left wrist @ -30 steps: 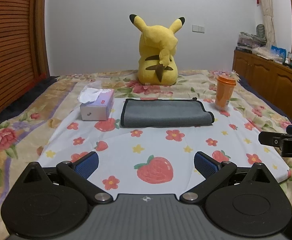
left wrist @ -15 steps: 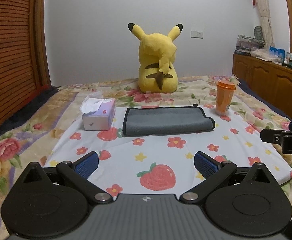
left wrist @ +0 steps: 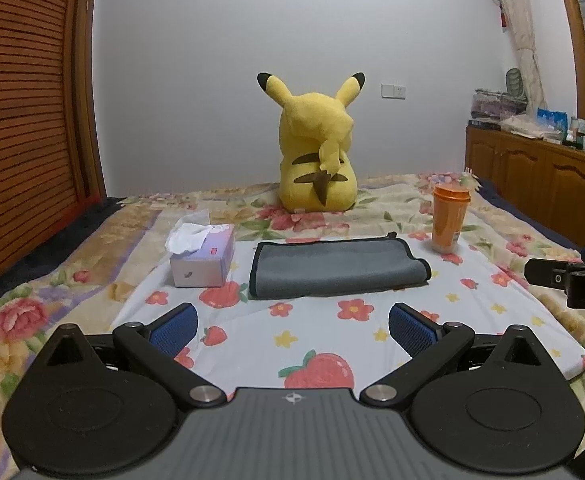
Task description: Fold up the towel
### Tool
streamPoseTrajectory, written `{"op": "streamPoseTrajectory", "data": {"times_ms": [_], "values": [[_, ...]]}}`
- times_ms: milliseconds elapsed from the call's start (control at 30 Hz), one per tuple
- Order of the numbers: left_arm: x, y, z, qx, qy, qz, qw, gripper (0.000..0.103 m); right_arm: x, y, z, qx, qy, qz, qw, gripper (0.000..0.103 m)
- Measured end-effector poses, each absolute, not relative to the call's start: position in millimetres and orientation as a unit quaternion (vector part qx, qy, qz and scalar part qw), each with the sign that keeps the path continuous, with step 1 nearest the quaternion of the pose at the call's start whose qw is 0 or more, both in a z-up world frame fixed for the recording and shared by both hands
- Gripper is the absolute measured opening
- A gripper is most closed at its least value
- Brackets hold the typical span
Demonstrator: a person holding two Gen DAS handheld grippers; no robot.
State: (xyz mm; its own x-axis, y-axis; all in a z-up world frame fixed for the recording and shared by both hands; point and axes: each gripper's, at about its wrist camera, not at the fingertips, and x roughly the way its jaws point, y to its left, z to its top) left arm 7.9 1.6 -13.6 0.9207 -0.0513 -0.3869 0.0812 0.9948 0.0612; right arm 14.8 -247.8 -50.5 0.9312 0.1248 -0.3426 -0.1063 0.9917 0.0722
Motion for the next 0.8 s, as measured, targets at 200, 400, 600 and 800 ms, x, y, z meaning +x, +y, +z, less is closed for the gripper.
{"op": "streamPoseTrajectory", "data": {"times_ms": [200,400,600,800], "values": [[7.8,0.9,-13.6,0.042,0.192,-0.034,0.98,0.103,12.8,-249.5,-49.7,0.03,0.169,0.059,0.983,0.103],[7.1,1.2,-13.6,0.042,0.192,-0.034,0.98,0.103,12.3,-248.9,-49.3,0.032,0.169,0.057,0.983,0.103],[6.6,1.1,-13.5,0.04,0.192,-0.034,0.98,0.103,12.9,-249.6,-49.2,0.031,0.168,0.057,0.984,0.103],[5.7,1.8,-14.4,0.037,0.194,-0.033,0.98,0.103,12.6,-249.6,-49.3,0.031,0.168,0.057,0.984,0.103]]}}
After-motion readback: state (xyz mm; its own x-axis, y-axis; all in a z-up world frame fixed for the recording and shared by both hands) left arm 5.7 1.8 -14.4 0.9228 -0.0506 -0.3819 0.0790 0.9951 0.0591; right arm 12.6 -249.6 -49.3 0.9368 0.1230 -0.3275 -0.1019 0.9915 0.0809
